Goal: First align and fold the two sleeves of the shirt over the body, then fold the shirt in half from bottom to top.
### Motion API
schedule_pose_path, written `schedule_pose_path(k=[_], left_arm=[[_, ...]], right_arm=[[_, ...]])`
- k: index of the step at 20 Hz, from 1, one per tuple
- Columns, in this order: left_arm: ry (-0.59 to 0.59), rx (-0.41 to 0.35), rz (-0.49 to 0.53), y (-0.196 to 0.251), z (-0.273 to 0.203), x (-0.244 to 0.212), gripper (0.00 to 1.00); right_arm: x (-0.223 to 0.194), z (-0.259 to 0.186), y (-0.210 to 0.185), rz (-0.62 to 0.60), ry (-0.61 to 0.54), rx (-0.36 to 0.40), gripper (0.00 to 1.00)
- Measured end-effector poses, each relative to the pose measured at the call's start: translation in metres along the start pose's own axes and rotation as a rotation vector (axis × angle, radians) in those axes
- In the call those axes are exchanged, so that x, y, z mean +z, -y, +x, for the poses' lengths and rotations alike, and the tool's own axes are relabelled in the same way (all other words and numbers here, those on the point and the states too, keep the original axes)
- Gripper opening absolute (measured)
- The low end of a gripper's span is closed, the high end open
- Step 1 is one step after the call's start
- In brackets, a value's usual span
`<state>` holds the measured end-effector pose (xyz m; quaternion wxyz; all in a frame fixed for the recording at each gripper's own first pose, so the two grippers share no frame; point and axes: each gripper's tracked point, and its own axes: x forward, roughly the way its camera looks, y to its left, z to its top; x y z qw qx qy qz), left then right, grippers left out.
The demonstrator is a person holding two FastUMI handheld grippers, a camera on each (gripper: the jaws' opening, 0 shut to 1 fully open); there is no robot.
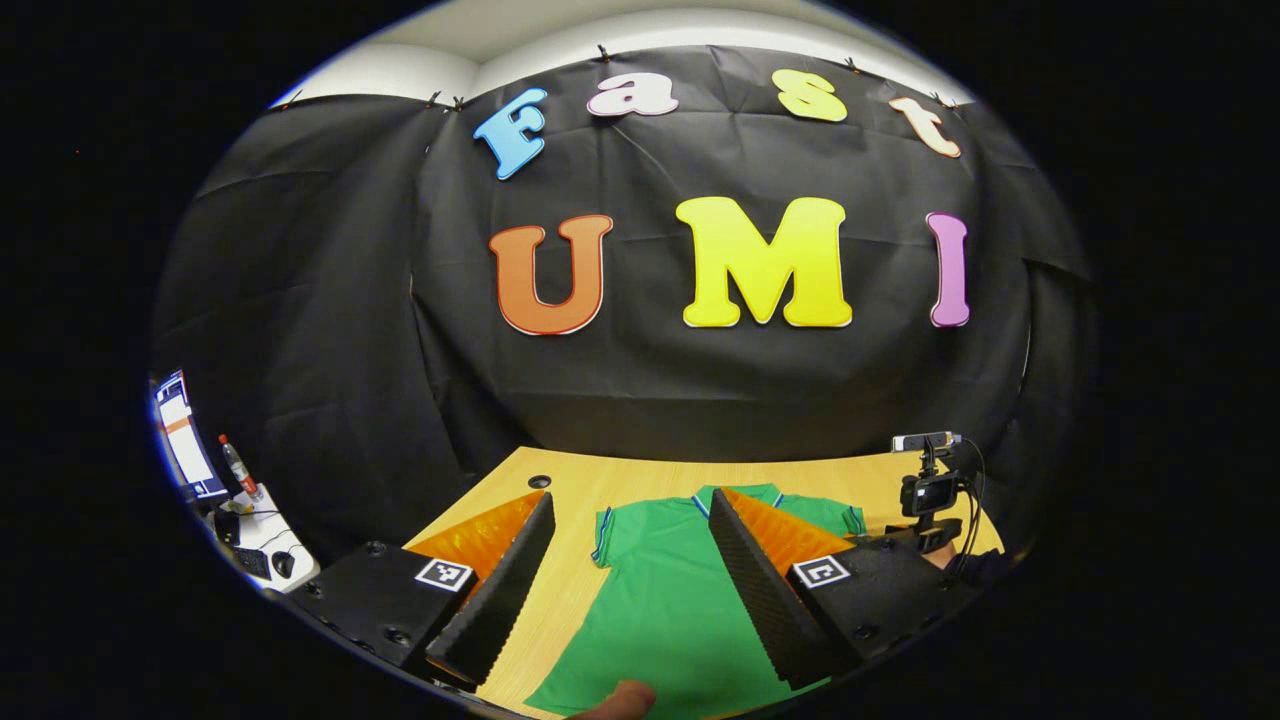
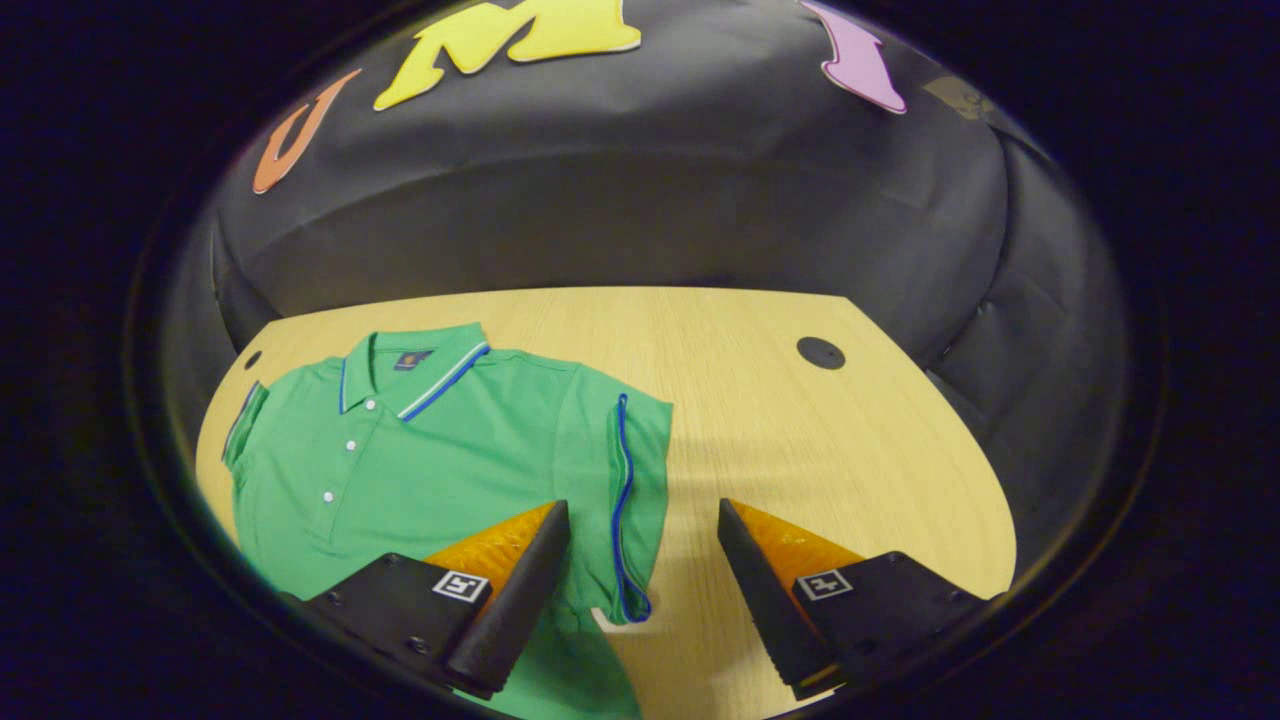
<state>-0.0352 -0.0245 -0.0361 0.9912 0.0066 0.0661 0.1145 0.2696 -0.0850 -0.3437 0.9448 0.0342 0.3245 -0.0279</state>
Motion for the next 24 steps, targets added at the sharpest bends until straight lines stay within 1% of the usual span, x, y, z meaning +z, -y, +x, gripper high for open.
schedule_pose_path(k=[1,2,4,5,6,7,9,11,12,13,14,15,18,20,23,24], left_arm=[[-0.009,0.011,0.004,-0.002,-0.001,-0.004,1.0],[-0.021,0.019,0.0,-0.004,0.0,-0.007,1.0],[-0.039,0.023,-0.017,-0.003,0.0,-0.012,1.0],[-0.043,0.023,-0.018,-0.003,0.0,-0.012,1.0],[-0.046,0.024,-0.014,-0.003,0.0,-0.013,1.0],[-0.049,0.024,-0.01,-0.003,0.001,-0.014,1.0],[-0.058,0.019,-0.007,-0.002,0.003,-0.017,1.0],[-0.067,0.016,-0.008,-0.003,0.004,-0.021,1.0],[-0.073,0.016,-0.009,-0.003,0.004,-0.024,1.0],[-0.08,0.016,-0.009,-0.005,0.004,-0.026,1.0],[-0.086,0.017,-0.011,-0.007,0.004,-0.029,1.0],[-0.09,0.02,-0.012,-0.008,0.004,-0.03,1.0],[-0.099,0.03,-0.016,-0.016,0.002,-0.034,1.0],[-0.103,0.039,-0.021,-0.022,0.002,-0.035,1.0],[-0.119,0.05,-0.032,-0.029,0.001,-0.04,1.0],[-0.119,0.053,-0.038,-0.03,-0.001,-0.039,1.0]], right_arm=[[-0.001,0.005,0.002,0.008,-0.017,-0.009,0.94],[-0.002,0.01,0.005,0.007,-0.028,-0.024,0.94],[0.0,0.013,0.002,0.006,-0.027,-0.022,0.84],[-0.001,0.011,0.0,-0.002,-0.025,-0.016,0.73],[-0.001,0.01,-0.002,-0.008,-0.028,-0.013,0.68],[-0.001,0.011,-0.006,-0.009,-0.03,-0.002,0.53],[-0.003,0.01,-0.011,-0.007,-0.035,0.013,0.37],[-0.003,0.01,-0.014,-0.006,-0.036,0.027,0.23],[-0.003,0.009,-0.015,-0.015,-0.038,0.024,0.2],[-0.003,0.01,-0.015,-0.022,-0.037,0.024,0.14],[-0.002,0.009,-0.016,-0.022,-0.037,0.032,0.14],[-0.002,0.01,-0.017,-0.022,-0.04,0.039,0.06],[-0.001,0.01,-0.016,-0.015,-0.051,0.071,0.06],[0.002,0.007,-0.011,-0.005,-0.051,0.069,0.06],[0.021,-0.005,-0.011,-0.032,0.009,0.079,0.05],[0.028,-0.011,-0.013,-0.06,0.031,0.081,0.06]])
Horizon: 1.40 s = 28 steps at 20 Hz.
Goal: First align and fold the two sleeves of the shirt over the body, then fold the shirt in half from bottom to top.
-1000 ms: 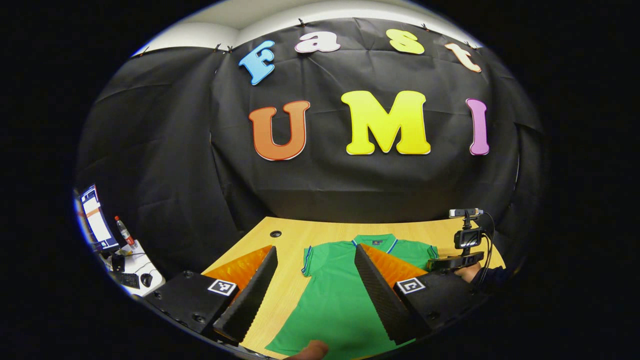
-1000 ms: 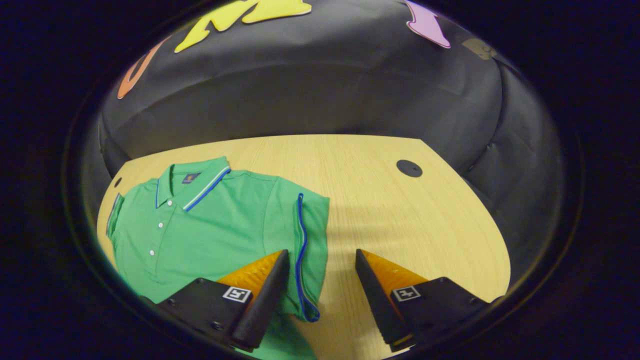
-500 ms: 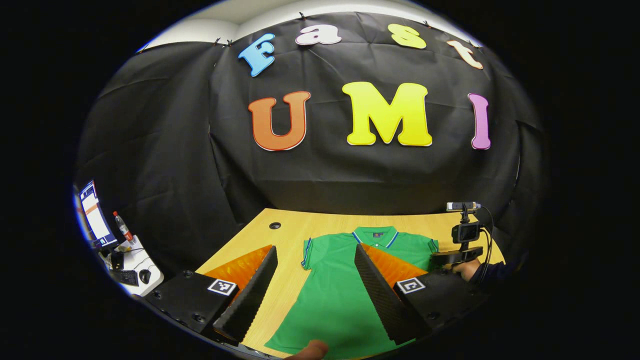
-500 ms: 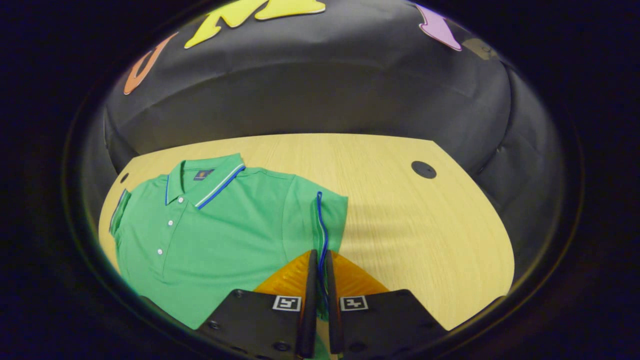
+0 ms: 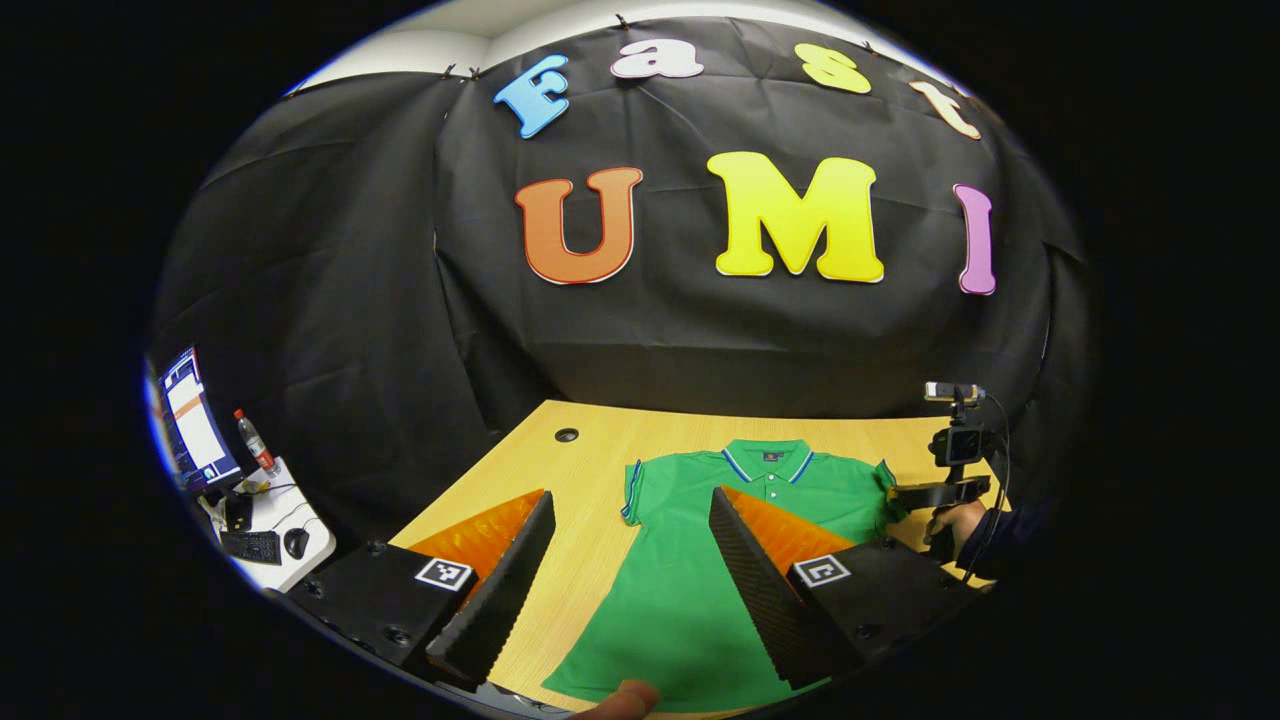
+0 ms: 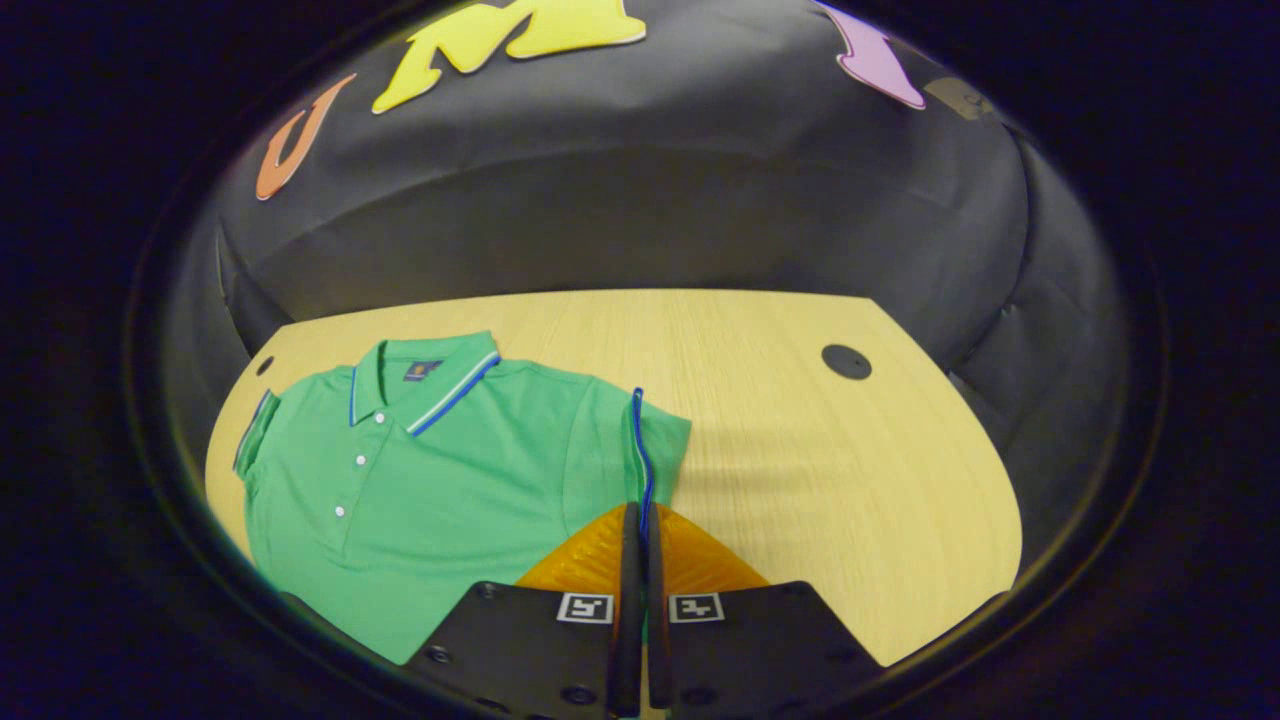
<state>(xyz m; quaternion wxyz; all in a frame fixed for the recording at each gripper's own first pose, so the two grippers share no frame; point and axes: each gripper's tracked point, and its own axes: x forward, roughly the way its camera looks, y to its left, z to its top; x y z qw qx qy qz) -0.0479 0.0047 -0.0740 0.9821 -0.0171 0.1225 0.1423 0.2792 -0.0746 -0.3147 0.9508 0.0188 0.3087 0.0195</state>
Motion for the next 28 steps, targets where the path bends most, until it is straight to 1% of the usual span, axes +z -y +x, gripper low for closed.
schedule_pose_path(k=[4,9,14,16,18,19,20,21,22,23,24,27,28], left_arm=[[0.007,0.0,-0.02,-0.005,-0.002,-0.001,1.0],[0.013,0.015,-0.028,-0.017,-0.007,-0.003,1.0],[-0.004,0.038,-0.058,-0.034,-0.015,-0.009,1.0],[-0.011,0.042,-0.067,-0.04,-0.015,-0.011,1.0],[-0.013,0.042,-0.068,-0.05,-0.015,-0.011,1.0],[-0.014,0.043,-0.066,-0.054,-0.013,-0.01,1.0],[-0.016,0.041,-0.067,-0.058,-0.01,-0.01,1.0],[-0.017,0.037,-0.073,-0.061,-0.007,-0.009,1.0],[-0.022,0.03,-0.081,-0.065,-0.002,-0.008,1.0],[-0.03,0.023,-0.089,-0.069,0.004,-0.008,1.0],[-0.038,0.014,-0.096,-0.074,0.012,-0.011,1.0],[-0.055,-0.025,-0.081,-0.077,0.039,-0.014,1.0],[-0.069,-0.044,-0.066,-0.076,0.049,-0.018,1.0]], right_arm=[[0.023,-0.013,-0.024,-0.086,0.067,0.043,0.06],[0.017,-0.025,-0.067,-0.164,0.085,0.123,0.06],[-0.008,-0.024,-0.104,-0.242,0.06,0.162,0.06],[-0.017,-0.019,-0.112,-0.278,0.048,0.156,0.05],[-0.024,-0.021,-0.12,-0.294,0.022,0.173,0.1],[-0.023,-0.024,-0.122,-0.295,0.023,0.175,0.16],[-0.019,-0.031,-0.124,-0.288,0.034,0.178,0.19],[-0.014,-0.038,-0.124,-0.276,0.046,0.179,0.26],[-0.012,-0.049,-0.126,-0.259,0.053,0.185,0.39],[-0.008,-0.06,-0.127,-0.252,0.061,0.187,0.48],[-0.004,-0.073,-0.126,-0.247,0.078,0.191,0.5],[0.007,-0.124,-0.124,-0.199,0.123,0.195,0.93],[0.008,-0.141,-0.121,-0.182,0.141,0.192,0.94]])
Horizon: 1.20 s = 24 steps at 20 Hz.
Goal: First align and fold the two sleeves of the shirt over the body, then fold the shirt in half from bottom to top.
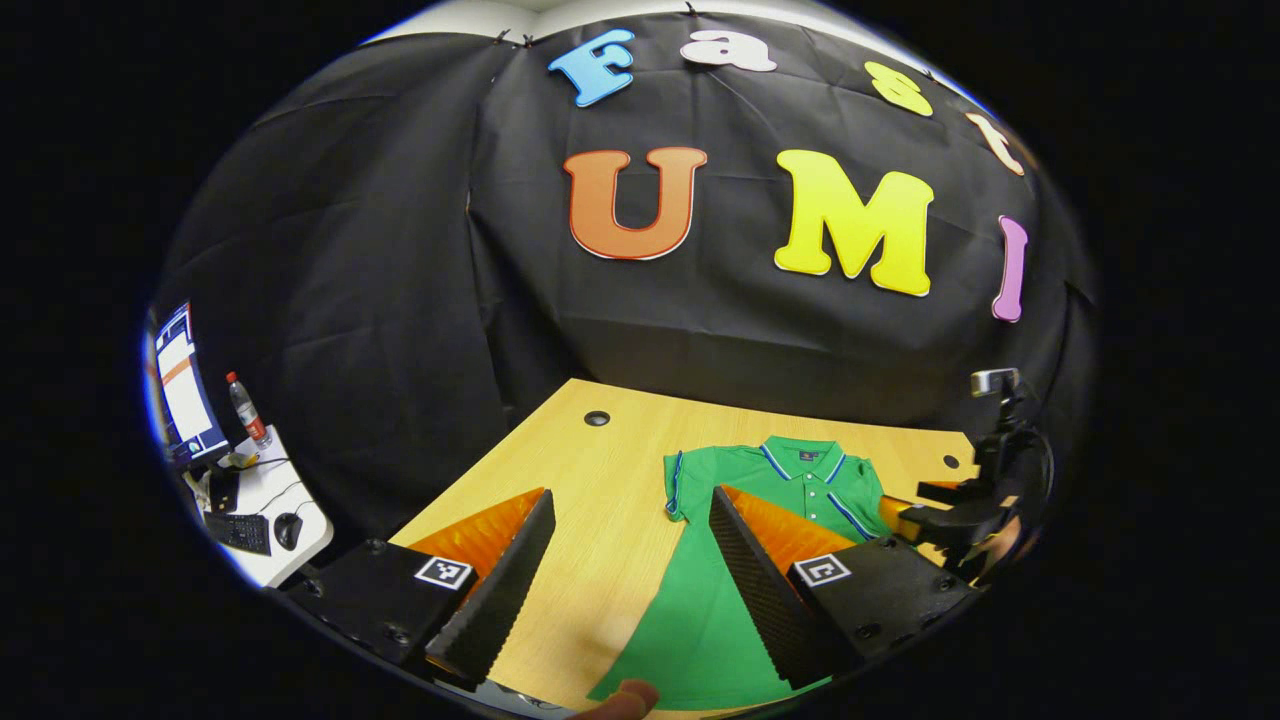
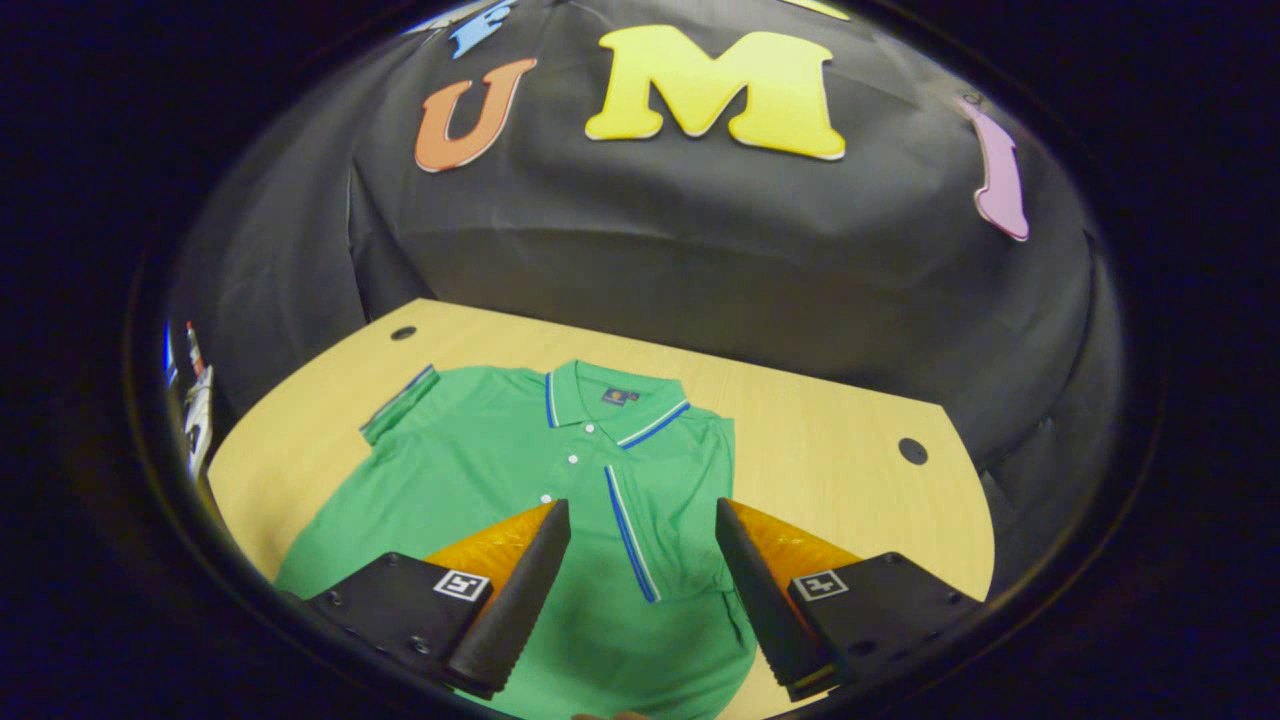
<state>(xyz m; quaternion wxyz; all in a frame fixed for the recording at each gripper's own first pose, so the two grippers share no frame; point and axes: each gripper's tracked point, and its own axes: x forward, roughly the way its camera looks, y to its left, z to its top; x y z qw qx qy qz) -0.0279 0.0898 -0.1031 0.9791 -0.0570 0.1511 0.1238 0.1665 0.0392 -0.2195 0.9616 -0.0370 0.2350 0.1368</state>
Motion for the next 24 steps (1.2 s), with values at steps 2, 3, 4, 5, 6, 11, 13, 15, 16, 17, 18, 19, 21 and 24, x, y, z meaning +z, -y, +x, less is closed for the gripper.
schedule_pose_path(k=[2,3,4,5,6,11,13,15,16,17,18,19,21,24], left_arm=[[-0.027,-0.045,0.026,0.005,0.02,-0.004,1.0],[-0.032,-0.067,0.034,0.008,0.03,-0.004,1.0],[-0.046,-0.08,0.043,0.011,0.042,-0.007,1.0],[-0.064,-0.089,0.047,0.013,0.054,-0.012,1.0],[-0.086,-0.099,0.047,0.015,0.066,-0.016,1.0],[-0.214,-0.169,0.057,0.036,0.127,-0.047,1.0],[-0.264,-0.164,0.072,0.035,0.154,-0.059,1.0],[-0.335,-0.162,0.087,0.038,0.179,-0.08,1.0],[-0.369,-0.16,0.096,0.039,0.193,-0.089,1.0],[-0.393,-0.158,0.098,0.04,0.204,-0.096,1.0],[-0.413,-0.158,0.099,0.044,0.214,-0.102,1.0],[-0.44,-0.163,0.107,0.047,0.225,-0.107,1.0],[-0.501,-0.161,0.111,0.053,0.244,-0.121,0.99],[-0.535,-0.143,0.065,0.059,0.27,-0.123,0.99]], right_arm=[[0.009,-0.035,-0.001,0.023,0.046,-0.019,0.94],[0.013,-0.052,-0.002,0.038,0.065,-0.027,0.95],[0.013,-0.07,-0.003,0.052,0.08,-0.036,0.94],[0.016,-0.088,-0.006,0.065,0.097,-0.042,0.95],[0.018,-0.106,-0.008,0.075,0.117,-0.051,0.94],[0.038,-0.19,-0.005,0.082,0.234,-0.182,0.95],[0.057,-0.228,0.001,0.095,0.314,-0.273,0.95],[0.072,-0.262,-0.008,0.128,0.378,-0.306,0.95],[0.079,-0.277,-0.006,0.126,0.397,-0.329,0.95],[0.084,-0.287,-0.005,0.116,0.407,-0.344,0.93],[0.085,-0.295,-0.006,0.118,0.405,-0.355,0.93],[0.089,-0.301,-0.009,0.131,0.402,-0.352,0.94],[0.089,-0.309,-0.011,0.152,0.385,-0.362,0.94],[0.077,-0.305,-0.02,0.115,0.331,-0.365,0.94]])
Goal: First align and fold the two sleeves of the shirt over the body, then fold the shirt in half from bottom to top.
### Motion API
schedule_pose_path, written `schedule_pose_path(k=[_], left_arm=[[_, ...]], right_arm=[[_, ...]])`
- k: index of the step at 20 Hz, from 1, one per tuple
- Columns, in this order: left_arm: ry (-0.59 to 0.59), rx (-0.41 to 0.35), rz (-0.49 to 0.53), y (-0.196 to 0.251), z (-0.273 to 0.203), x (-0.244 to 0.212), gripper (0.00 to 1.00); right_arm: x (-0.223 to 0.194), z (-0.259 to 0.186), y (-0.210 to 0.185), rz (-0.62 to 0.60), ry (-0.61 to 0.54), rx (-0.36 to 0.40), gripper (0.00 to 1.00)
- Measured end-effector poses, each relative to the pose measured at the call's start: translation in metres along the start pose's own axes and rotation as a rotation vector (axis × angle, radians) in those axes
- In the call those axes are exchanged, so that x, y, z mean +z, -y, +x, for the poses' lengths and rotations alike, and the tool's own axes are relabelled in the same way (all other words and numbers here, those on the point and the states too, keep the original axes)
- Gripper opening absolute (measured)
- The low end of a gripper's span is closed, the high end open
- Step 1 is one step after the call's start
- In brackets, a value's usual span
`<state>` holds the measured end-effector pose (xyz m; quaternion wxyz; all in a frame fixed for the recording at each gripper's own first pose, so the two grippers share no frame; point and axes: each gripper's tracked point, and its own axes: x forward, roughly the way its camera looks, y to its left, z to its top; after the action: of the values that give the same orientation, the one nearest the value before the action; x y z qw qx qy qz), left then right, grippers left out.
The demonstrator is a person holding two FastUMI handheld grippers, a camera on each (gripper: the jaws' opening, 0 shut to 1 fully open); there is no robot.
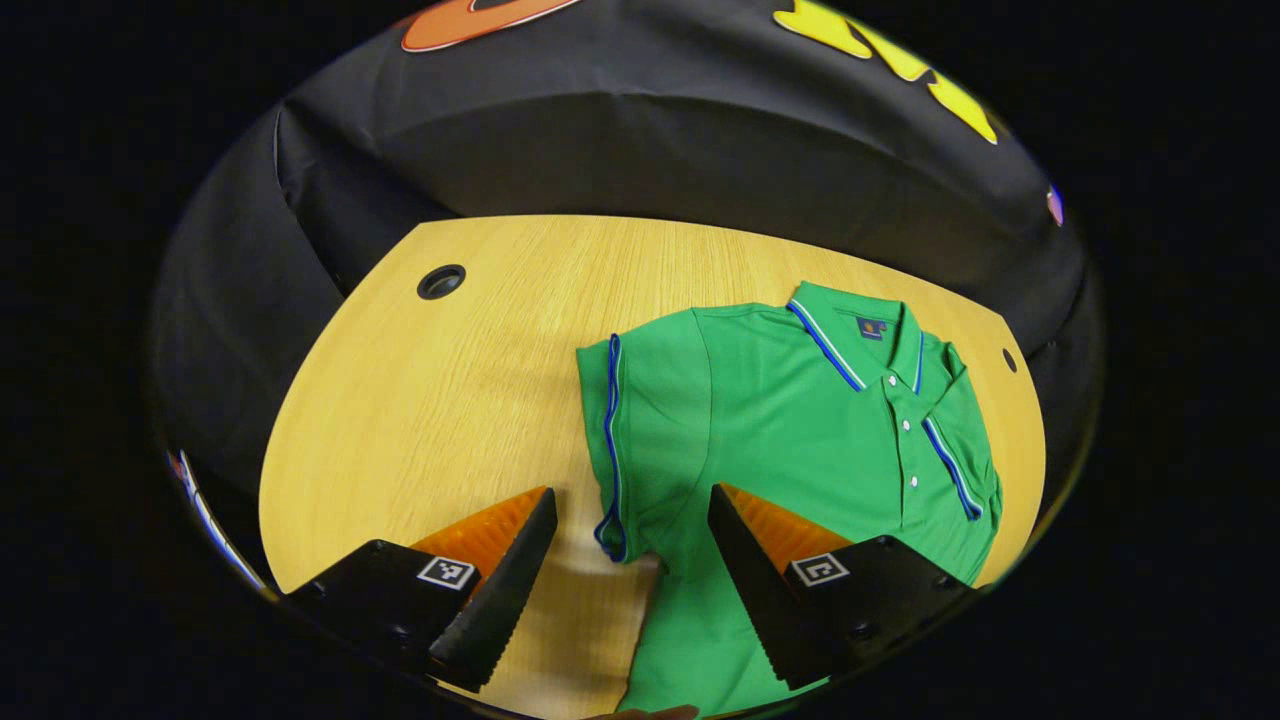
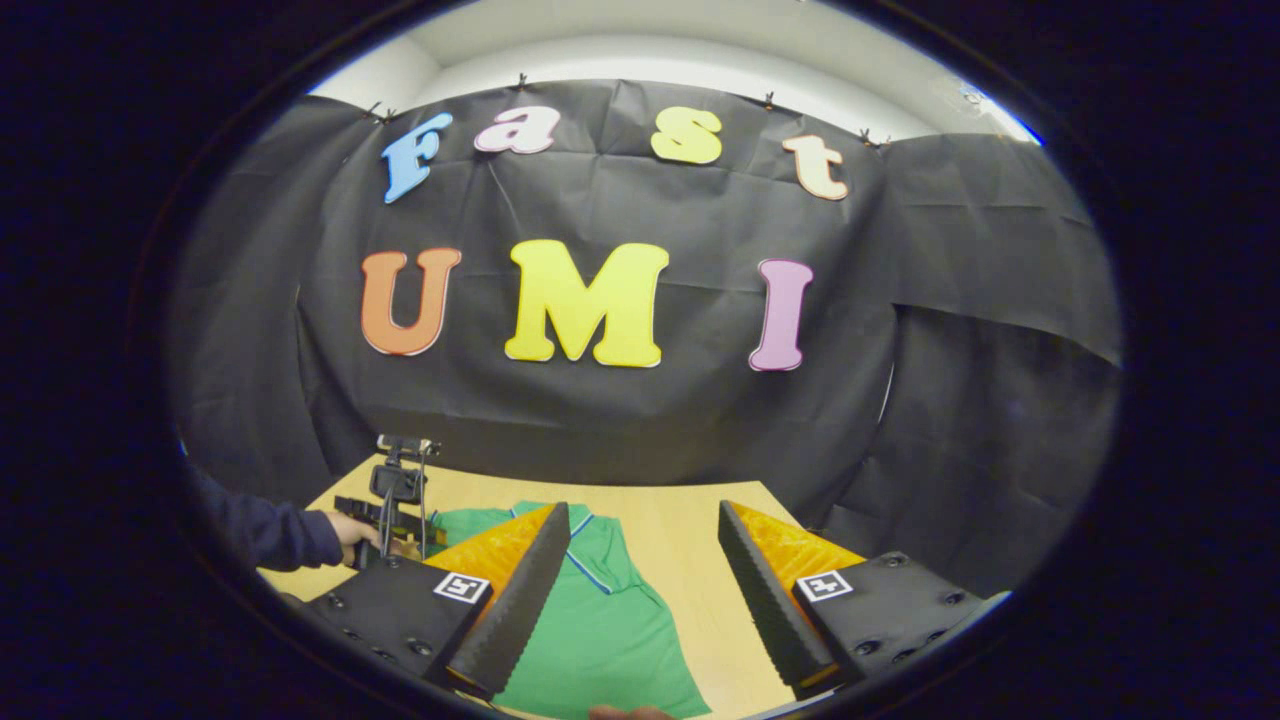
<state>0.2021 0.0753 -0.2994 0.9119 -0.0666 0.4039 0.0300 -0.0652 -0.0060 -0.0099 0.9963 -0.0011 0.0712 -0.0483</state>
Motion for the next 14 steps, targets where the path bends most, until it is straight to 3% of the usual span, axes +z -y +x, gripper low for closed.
schedule_pose_path(k=[2,7,9,11,14], left_arm=[[0.007,0.013,-0.009,-0.005,0.007,0.011,0.97],[-0.021,0.049,0.019,-0.017,0.021,0.019,0.68],[-0.038,0.037,0.035,-0.016,0.024,0.018,0.63],[-0.053,0.018,0.032,-0.012,0.027,0.015,0.43],[-0.086,-0.003,0.014,-0.008,0.03,0.007,0.26]], right_arm=[[-0.013,-0.002,-0.008,-0.013,-0.044,0.011,0.94],[-0.027,-0.006,-0.024,-0.043,-0.094,0.037,0.95],[-0.029,-0.004,-0.028,-0.042,-0.105,0.044,0.94],[-0.033,-0.001,-0.028,-0.042,-0.118,0.043,0.95],[-0.037,0.002,-0.029,-0.04,-0.133,0.042,0.95]])
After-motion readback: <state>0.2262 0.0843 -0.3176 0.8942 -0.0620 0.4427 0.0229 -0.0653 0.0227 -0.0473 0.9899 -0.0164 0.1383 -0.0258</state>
